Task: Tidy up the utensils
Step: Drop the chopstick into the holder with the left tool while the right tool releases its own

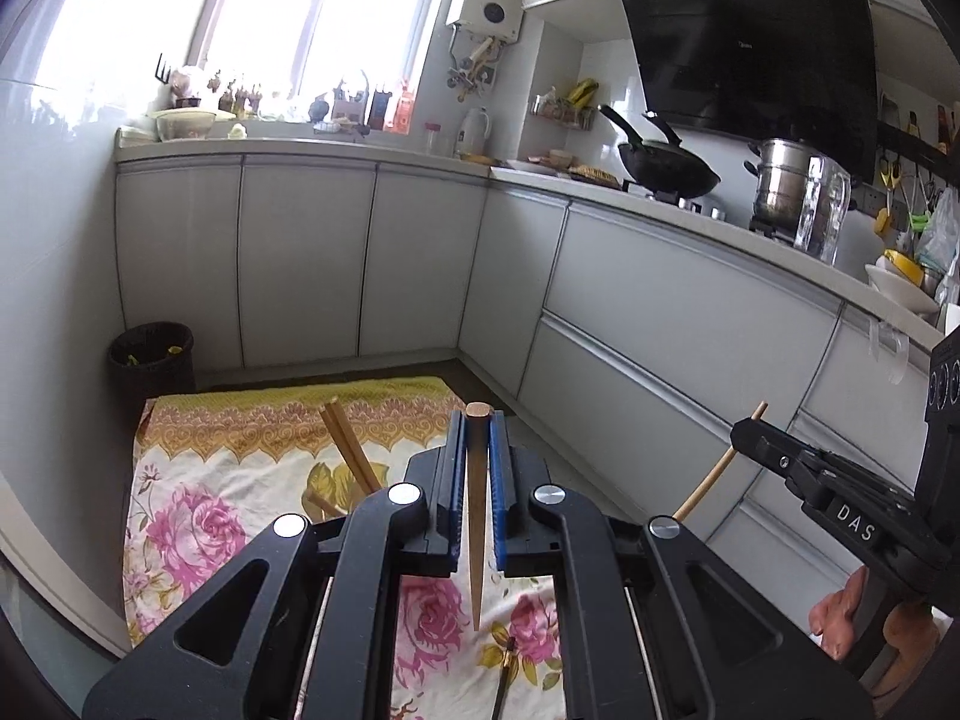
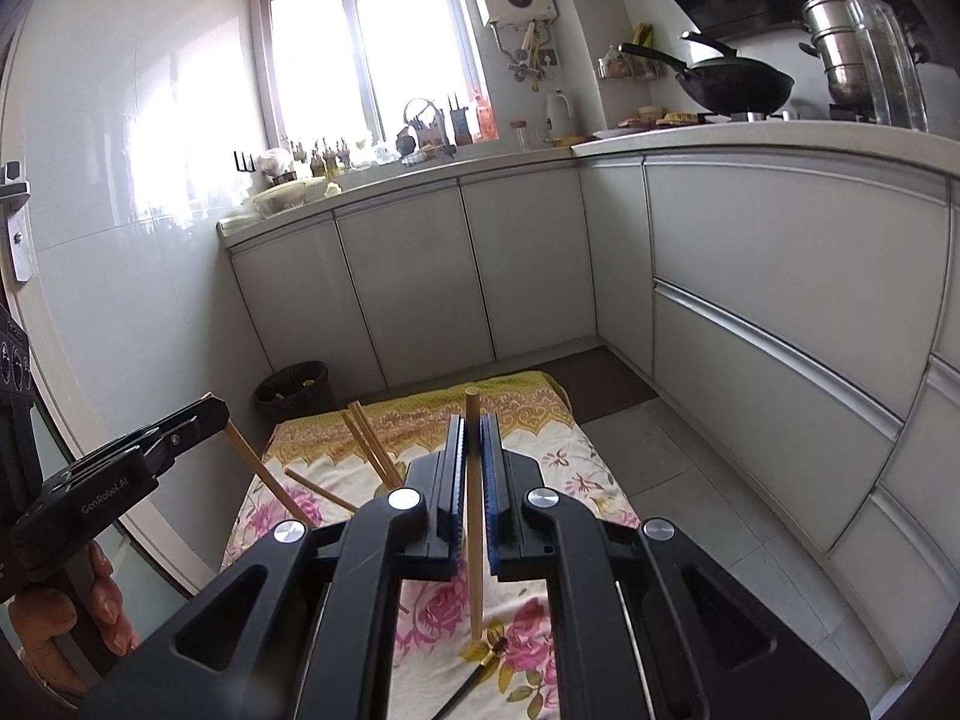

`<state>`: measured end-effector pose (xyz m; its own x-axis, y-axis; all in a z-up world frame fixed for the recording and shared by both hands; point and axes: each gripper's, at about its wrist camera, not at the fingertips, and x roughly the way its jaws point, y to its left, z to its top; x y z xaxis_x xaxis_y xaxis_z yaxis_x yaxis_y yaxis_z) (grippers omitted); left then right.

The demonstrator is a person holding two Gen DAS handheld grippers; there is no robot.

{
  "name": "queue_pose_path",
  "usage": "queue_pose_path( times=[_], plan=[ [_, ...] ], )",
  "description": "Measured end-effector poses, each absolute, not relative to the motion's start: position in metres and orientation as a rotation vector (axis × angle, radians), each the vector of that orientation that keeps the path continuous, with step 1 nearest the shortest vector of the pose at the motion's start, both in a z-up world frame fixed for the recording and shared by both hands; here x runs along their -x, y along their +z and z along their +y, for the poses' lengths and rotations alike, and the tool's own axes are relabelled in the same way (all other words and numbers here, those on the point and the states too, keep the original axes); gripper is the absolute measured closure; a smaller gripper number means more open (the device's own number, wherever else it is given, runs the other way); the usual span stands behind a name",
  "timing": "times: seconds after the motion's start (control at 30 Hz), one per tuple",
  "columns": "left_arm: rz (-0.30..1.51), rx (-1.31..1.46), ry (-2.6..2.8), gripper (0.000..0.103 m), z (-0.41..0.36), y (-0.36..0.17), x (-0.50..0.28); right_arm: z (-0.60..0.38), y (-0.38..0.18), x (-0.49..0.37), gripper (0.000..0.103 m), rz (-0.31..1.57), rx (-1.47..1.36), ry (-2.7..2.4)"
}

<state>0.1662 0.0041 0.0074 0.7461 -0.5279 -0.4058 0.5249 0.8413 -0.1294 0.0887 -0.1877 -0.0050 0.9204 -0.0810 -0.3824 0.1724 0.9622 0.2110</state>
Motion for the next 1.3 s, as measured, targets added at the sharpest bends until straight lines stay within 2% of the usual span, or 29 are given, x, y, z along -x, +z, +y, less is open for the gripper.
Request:
queue_pose_path(
  times=[0.17,0.33,0.73,0.9,0.93,0.97,1.03,1.3],
  plan=[
    [0.329,0.067,-0.511,0.096,0.006,0.03,-0.174,-0.183,0.016,-0.114,0.097,0.322,-0.24,-0.116],
    [0.281,0.062,-0.439,0.096,-0.005,0.026,-0.193,-0.173,0.024,-0.14,0.097,0.29,-0.223,-0.092],
    [0.298,0.109,-0.36,0.097,-0.005,-0.008,-0.255,-0.172,0.0,-0.195,0.097,0.324,-0.233,-0.066],
    [0.37,0.088,-0.331,0.096,-0.01,-0.028,-0.278,-0.175,-0.008,-0.208,0.097,0.331,-0.25,-0.056],
    [0.387,0.088,-0.328,0.089,-0.01,-0.032,-0.281,-0.175,-0.009,-0.21,0.097,0.331,-0.254,-0.054],
    [0.4,0.098,-0.327,0.072,-0.007,-0.034,-0.282,-0.175,-0.01,-0.212,0.097,0.332,-0.255,-0.052],
    [0.394,0.127,-0.317,0.054,-0.001,-0.032,-0.281,-0.172,-0.012,-0.214,0.097,0.332,-0.254,-0.05],
    [0.3,0.128,-0.294,0.045,0.01,-0.001,-0.254,-0.165,-0.018,-0.223,0.097,0.33,-0.249,-0.05]
  ],
)
